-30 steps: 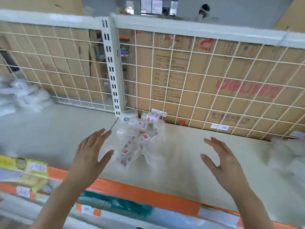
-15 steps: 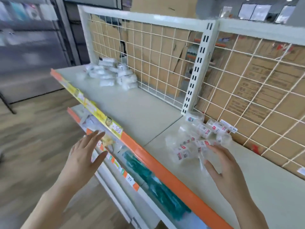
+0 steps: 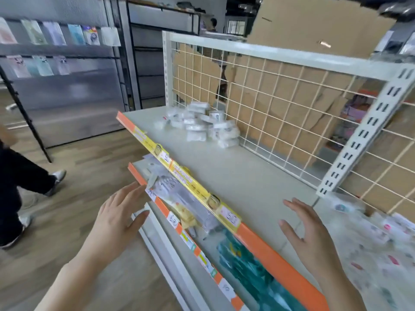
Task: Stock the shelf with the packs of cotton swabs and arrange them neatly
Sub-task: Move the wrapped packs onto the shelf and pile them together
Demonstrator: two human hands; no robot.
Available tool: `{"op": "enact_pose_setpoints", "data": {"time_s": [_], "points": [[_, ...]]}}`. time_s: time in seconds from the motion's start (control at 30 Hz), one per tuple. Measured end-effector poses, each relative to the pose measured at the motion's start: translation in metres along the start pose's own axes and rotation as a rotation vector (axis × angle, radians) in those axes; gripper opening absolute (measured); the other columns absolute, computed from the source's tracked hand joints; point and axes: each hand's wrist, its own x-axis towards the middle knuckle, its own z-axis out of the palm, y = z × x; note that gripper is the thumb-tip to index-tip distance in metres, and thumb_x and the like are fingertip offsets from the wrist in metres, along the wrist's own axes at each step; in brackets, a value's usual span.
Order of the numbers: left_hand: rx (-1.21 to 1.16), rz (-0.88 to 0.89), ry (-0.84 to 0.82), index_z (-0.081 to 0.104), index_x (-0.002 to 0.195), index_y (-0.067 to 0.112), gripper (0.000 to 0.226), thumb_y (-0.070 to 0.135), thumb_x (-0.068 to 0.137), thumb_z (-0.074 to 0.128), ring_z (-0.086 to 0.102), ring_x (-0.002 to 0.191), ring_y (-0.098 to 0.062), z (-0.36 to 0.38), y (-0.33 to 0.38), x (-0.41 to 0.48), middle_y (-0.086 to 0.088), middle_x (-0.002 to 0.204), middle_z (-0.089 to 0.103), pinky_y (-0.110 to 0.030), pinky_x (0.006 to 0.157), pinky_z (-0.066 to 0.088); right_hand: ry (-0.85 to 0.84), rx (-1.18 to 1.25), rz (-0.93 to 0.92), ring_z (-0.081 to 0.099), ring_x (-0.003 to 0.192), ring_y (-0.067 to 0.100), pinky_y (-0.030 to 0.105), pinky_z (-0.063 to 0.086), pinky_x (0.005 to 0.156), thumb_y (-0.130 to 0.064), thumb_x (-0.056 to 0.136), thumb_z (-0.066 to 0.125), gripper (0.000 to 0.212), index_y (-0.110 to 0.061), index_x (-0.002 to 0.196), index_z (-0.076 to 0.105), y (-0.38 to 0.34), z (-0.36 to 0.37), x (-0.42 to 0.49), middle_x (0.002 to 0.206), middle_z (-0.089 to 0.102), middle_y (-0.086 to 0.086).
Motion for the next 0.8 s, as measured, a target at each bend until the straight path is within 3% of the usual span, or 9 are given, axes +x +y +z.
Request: {"op": "enact_pose_setpoints", "data": {"time_s": [0.1,0.43,0.7,0.8], "points": [[0.009,0.008,0.014,0.048,0.130,0.021,0.053,0.044,0.083,0.043,0.042,0.112,-0.017,-0.013,-0.037,0.025,0.006,0.129,0.046,-0.035,0.089,0.034,0.018,-0.003,0.011,0.042,0.129,0.014,0.029,0.037,0.092,-0.021,0.087,0.063,0.039,-0.027,0.125,0.055,-0.025,0.032,0.021,0.137,0.047,-0.006],[-0.007,-0.087,-0.067,0.048,0.135,0.022,0.060,0.050,0.083,0.037,0.038,0.120,-0.017,-0.012,-0.138,0.075,0.000,0.136,0.048,-0.032,0.097,0.028,-0.024,-0.036,0.039,0.039,0.130,0.013,0.030,0.035,0.097,-0.024,0.088,0.062,0.040,-0.028,0.127,0.053,-0.068,0.102,0.084,0.140,0.044,-0.007],[0.014,-0.103,-0.125,0.049,0.133,0.016,0.063,0.052,0.082,0.038,0.048,0.120,-0.029,0.022,-0.175,0.134,-0.004,0.134,0.050,-0.036,0.096,0.033,-0.004,-0.051,0.054,0.042,0.129,0.015,0.028,0.034,0.093,-0.021,0.087,0.064,0.039,-0.025,0.125,0.056,-0.057,0.132,0.146,0.137,0.047,-0.005],[0.000,-0.105,-0.116,0.052,0.132,0.014,0.064,0.052,0.083,0.037,0.050,0.119,-0.032,0.035,-0.180,0.170,-0.007,0.134,0.051,-0.044,0.096,0.038,0.005,-0.054,0.053,0.042,0.129,0.014,0.028,0.034,0.093,-0.021,0.086,0.064,0.039,-0.025,0.124,0.056,-0.045,0.139,0.181,0.137,0.048,-0.004]]}}
